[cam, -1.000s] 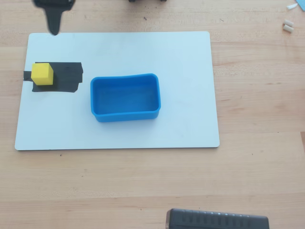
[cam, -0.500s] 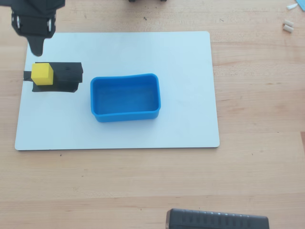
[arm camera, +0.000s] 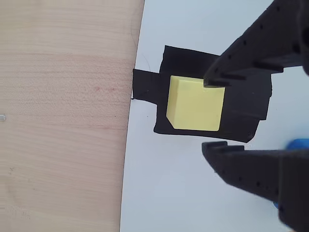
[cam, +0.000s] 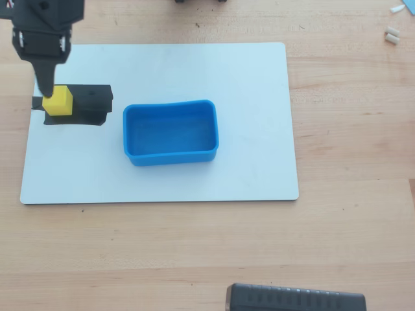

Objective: Pick up yellow cube and drop it in the blue rectangular bin

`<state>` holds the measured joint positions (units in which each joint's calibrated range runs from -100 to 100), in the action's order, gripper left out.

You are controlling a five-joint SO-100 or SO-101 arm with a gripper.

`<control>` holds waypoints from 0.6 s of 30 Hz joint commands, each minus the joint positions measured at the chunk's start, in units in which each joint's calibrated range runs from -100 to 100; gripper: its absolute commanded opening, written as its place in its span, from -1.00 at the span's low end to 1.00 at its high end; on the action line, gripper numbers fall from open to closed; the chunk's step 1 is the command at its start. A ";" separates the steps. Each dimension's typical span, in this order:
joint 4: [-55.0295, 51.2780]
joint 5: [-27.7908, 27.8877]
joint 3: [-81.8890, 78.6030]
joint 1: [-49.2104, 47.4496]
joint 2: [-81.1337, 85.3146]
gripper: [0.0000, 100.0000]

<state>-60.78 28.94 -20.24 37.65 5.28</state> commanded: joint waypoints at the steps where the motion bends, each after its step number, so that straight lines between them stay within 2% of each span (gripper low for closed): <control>1: 1.07 -0.24 3.97 0.26 0.15 -0.45; 4: 1.16 -0.44 3.97 0.43 -0.78 -0.36; 18: 3.22 -0.54 4.51 1.46 -8.77 -0.37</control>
<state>-58.66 28.64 -20.24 38.44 -3.06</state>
